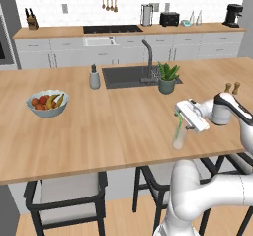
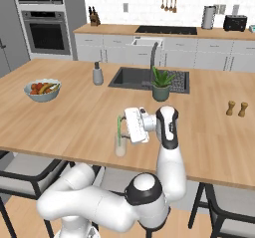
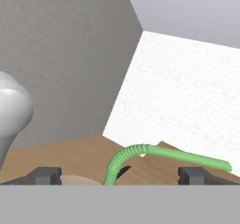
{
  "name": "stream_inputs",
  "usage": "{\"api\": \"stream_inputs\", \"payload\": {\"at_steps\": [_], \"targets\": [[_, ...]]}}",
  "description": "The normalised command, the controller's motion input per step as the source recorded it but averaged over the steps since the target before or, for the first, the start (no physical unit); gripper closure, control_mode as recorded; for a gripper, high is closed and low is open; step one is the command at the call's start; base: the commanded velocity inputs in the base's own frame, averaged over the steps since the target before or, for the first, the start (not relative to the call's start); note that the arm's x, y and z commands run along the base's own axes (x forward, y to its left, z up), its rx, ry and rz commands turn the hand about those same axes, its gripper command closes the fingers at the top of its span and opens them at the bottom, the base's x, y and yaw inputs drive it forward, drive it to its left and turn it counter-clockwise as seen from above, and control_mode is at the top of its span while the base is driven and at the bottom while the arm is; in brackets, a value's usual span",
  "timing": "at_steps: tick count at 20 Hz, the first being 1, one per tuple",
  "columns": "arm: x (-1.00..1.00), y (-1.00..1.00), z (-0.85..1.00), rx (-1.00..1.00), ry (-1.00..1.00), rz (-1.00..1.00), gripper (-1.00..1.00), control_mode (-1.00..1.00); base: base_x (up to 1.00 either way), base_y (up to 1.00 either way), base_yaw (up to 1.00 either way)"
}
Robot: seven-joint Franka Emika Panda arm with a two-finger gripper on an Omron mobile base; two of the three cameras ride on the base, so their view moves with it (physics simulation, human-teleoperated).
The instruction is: Take a straw from the drawer in front and place it inside the glass cup on the dining counter.
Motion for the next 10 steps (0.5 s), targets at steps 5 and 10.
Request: {"api": "stream_inputs", "payload": {"at_steps": [5,10], "targets": [[0.02,0.01,0.05,0.00,0.00,-0.01,-1.00,-1.00,0.00,0.00,0.00],[0.10,0.05,0.22,0.00,0.00,0.00,-1.00,-1.00,0.00,0.00,0.00]]}}
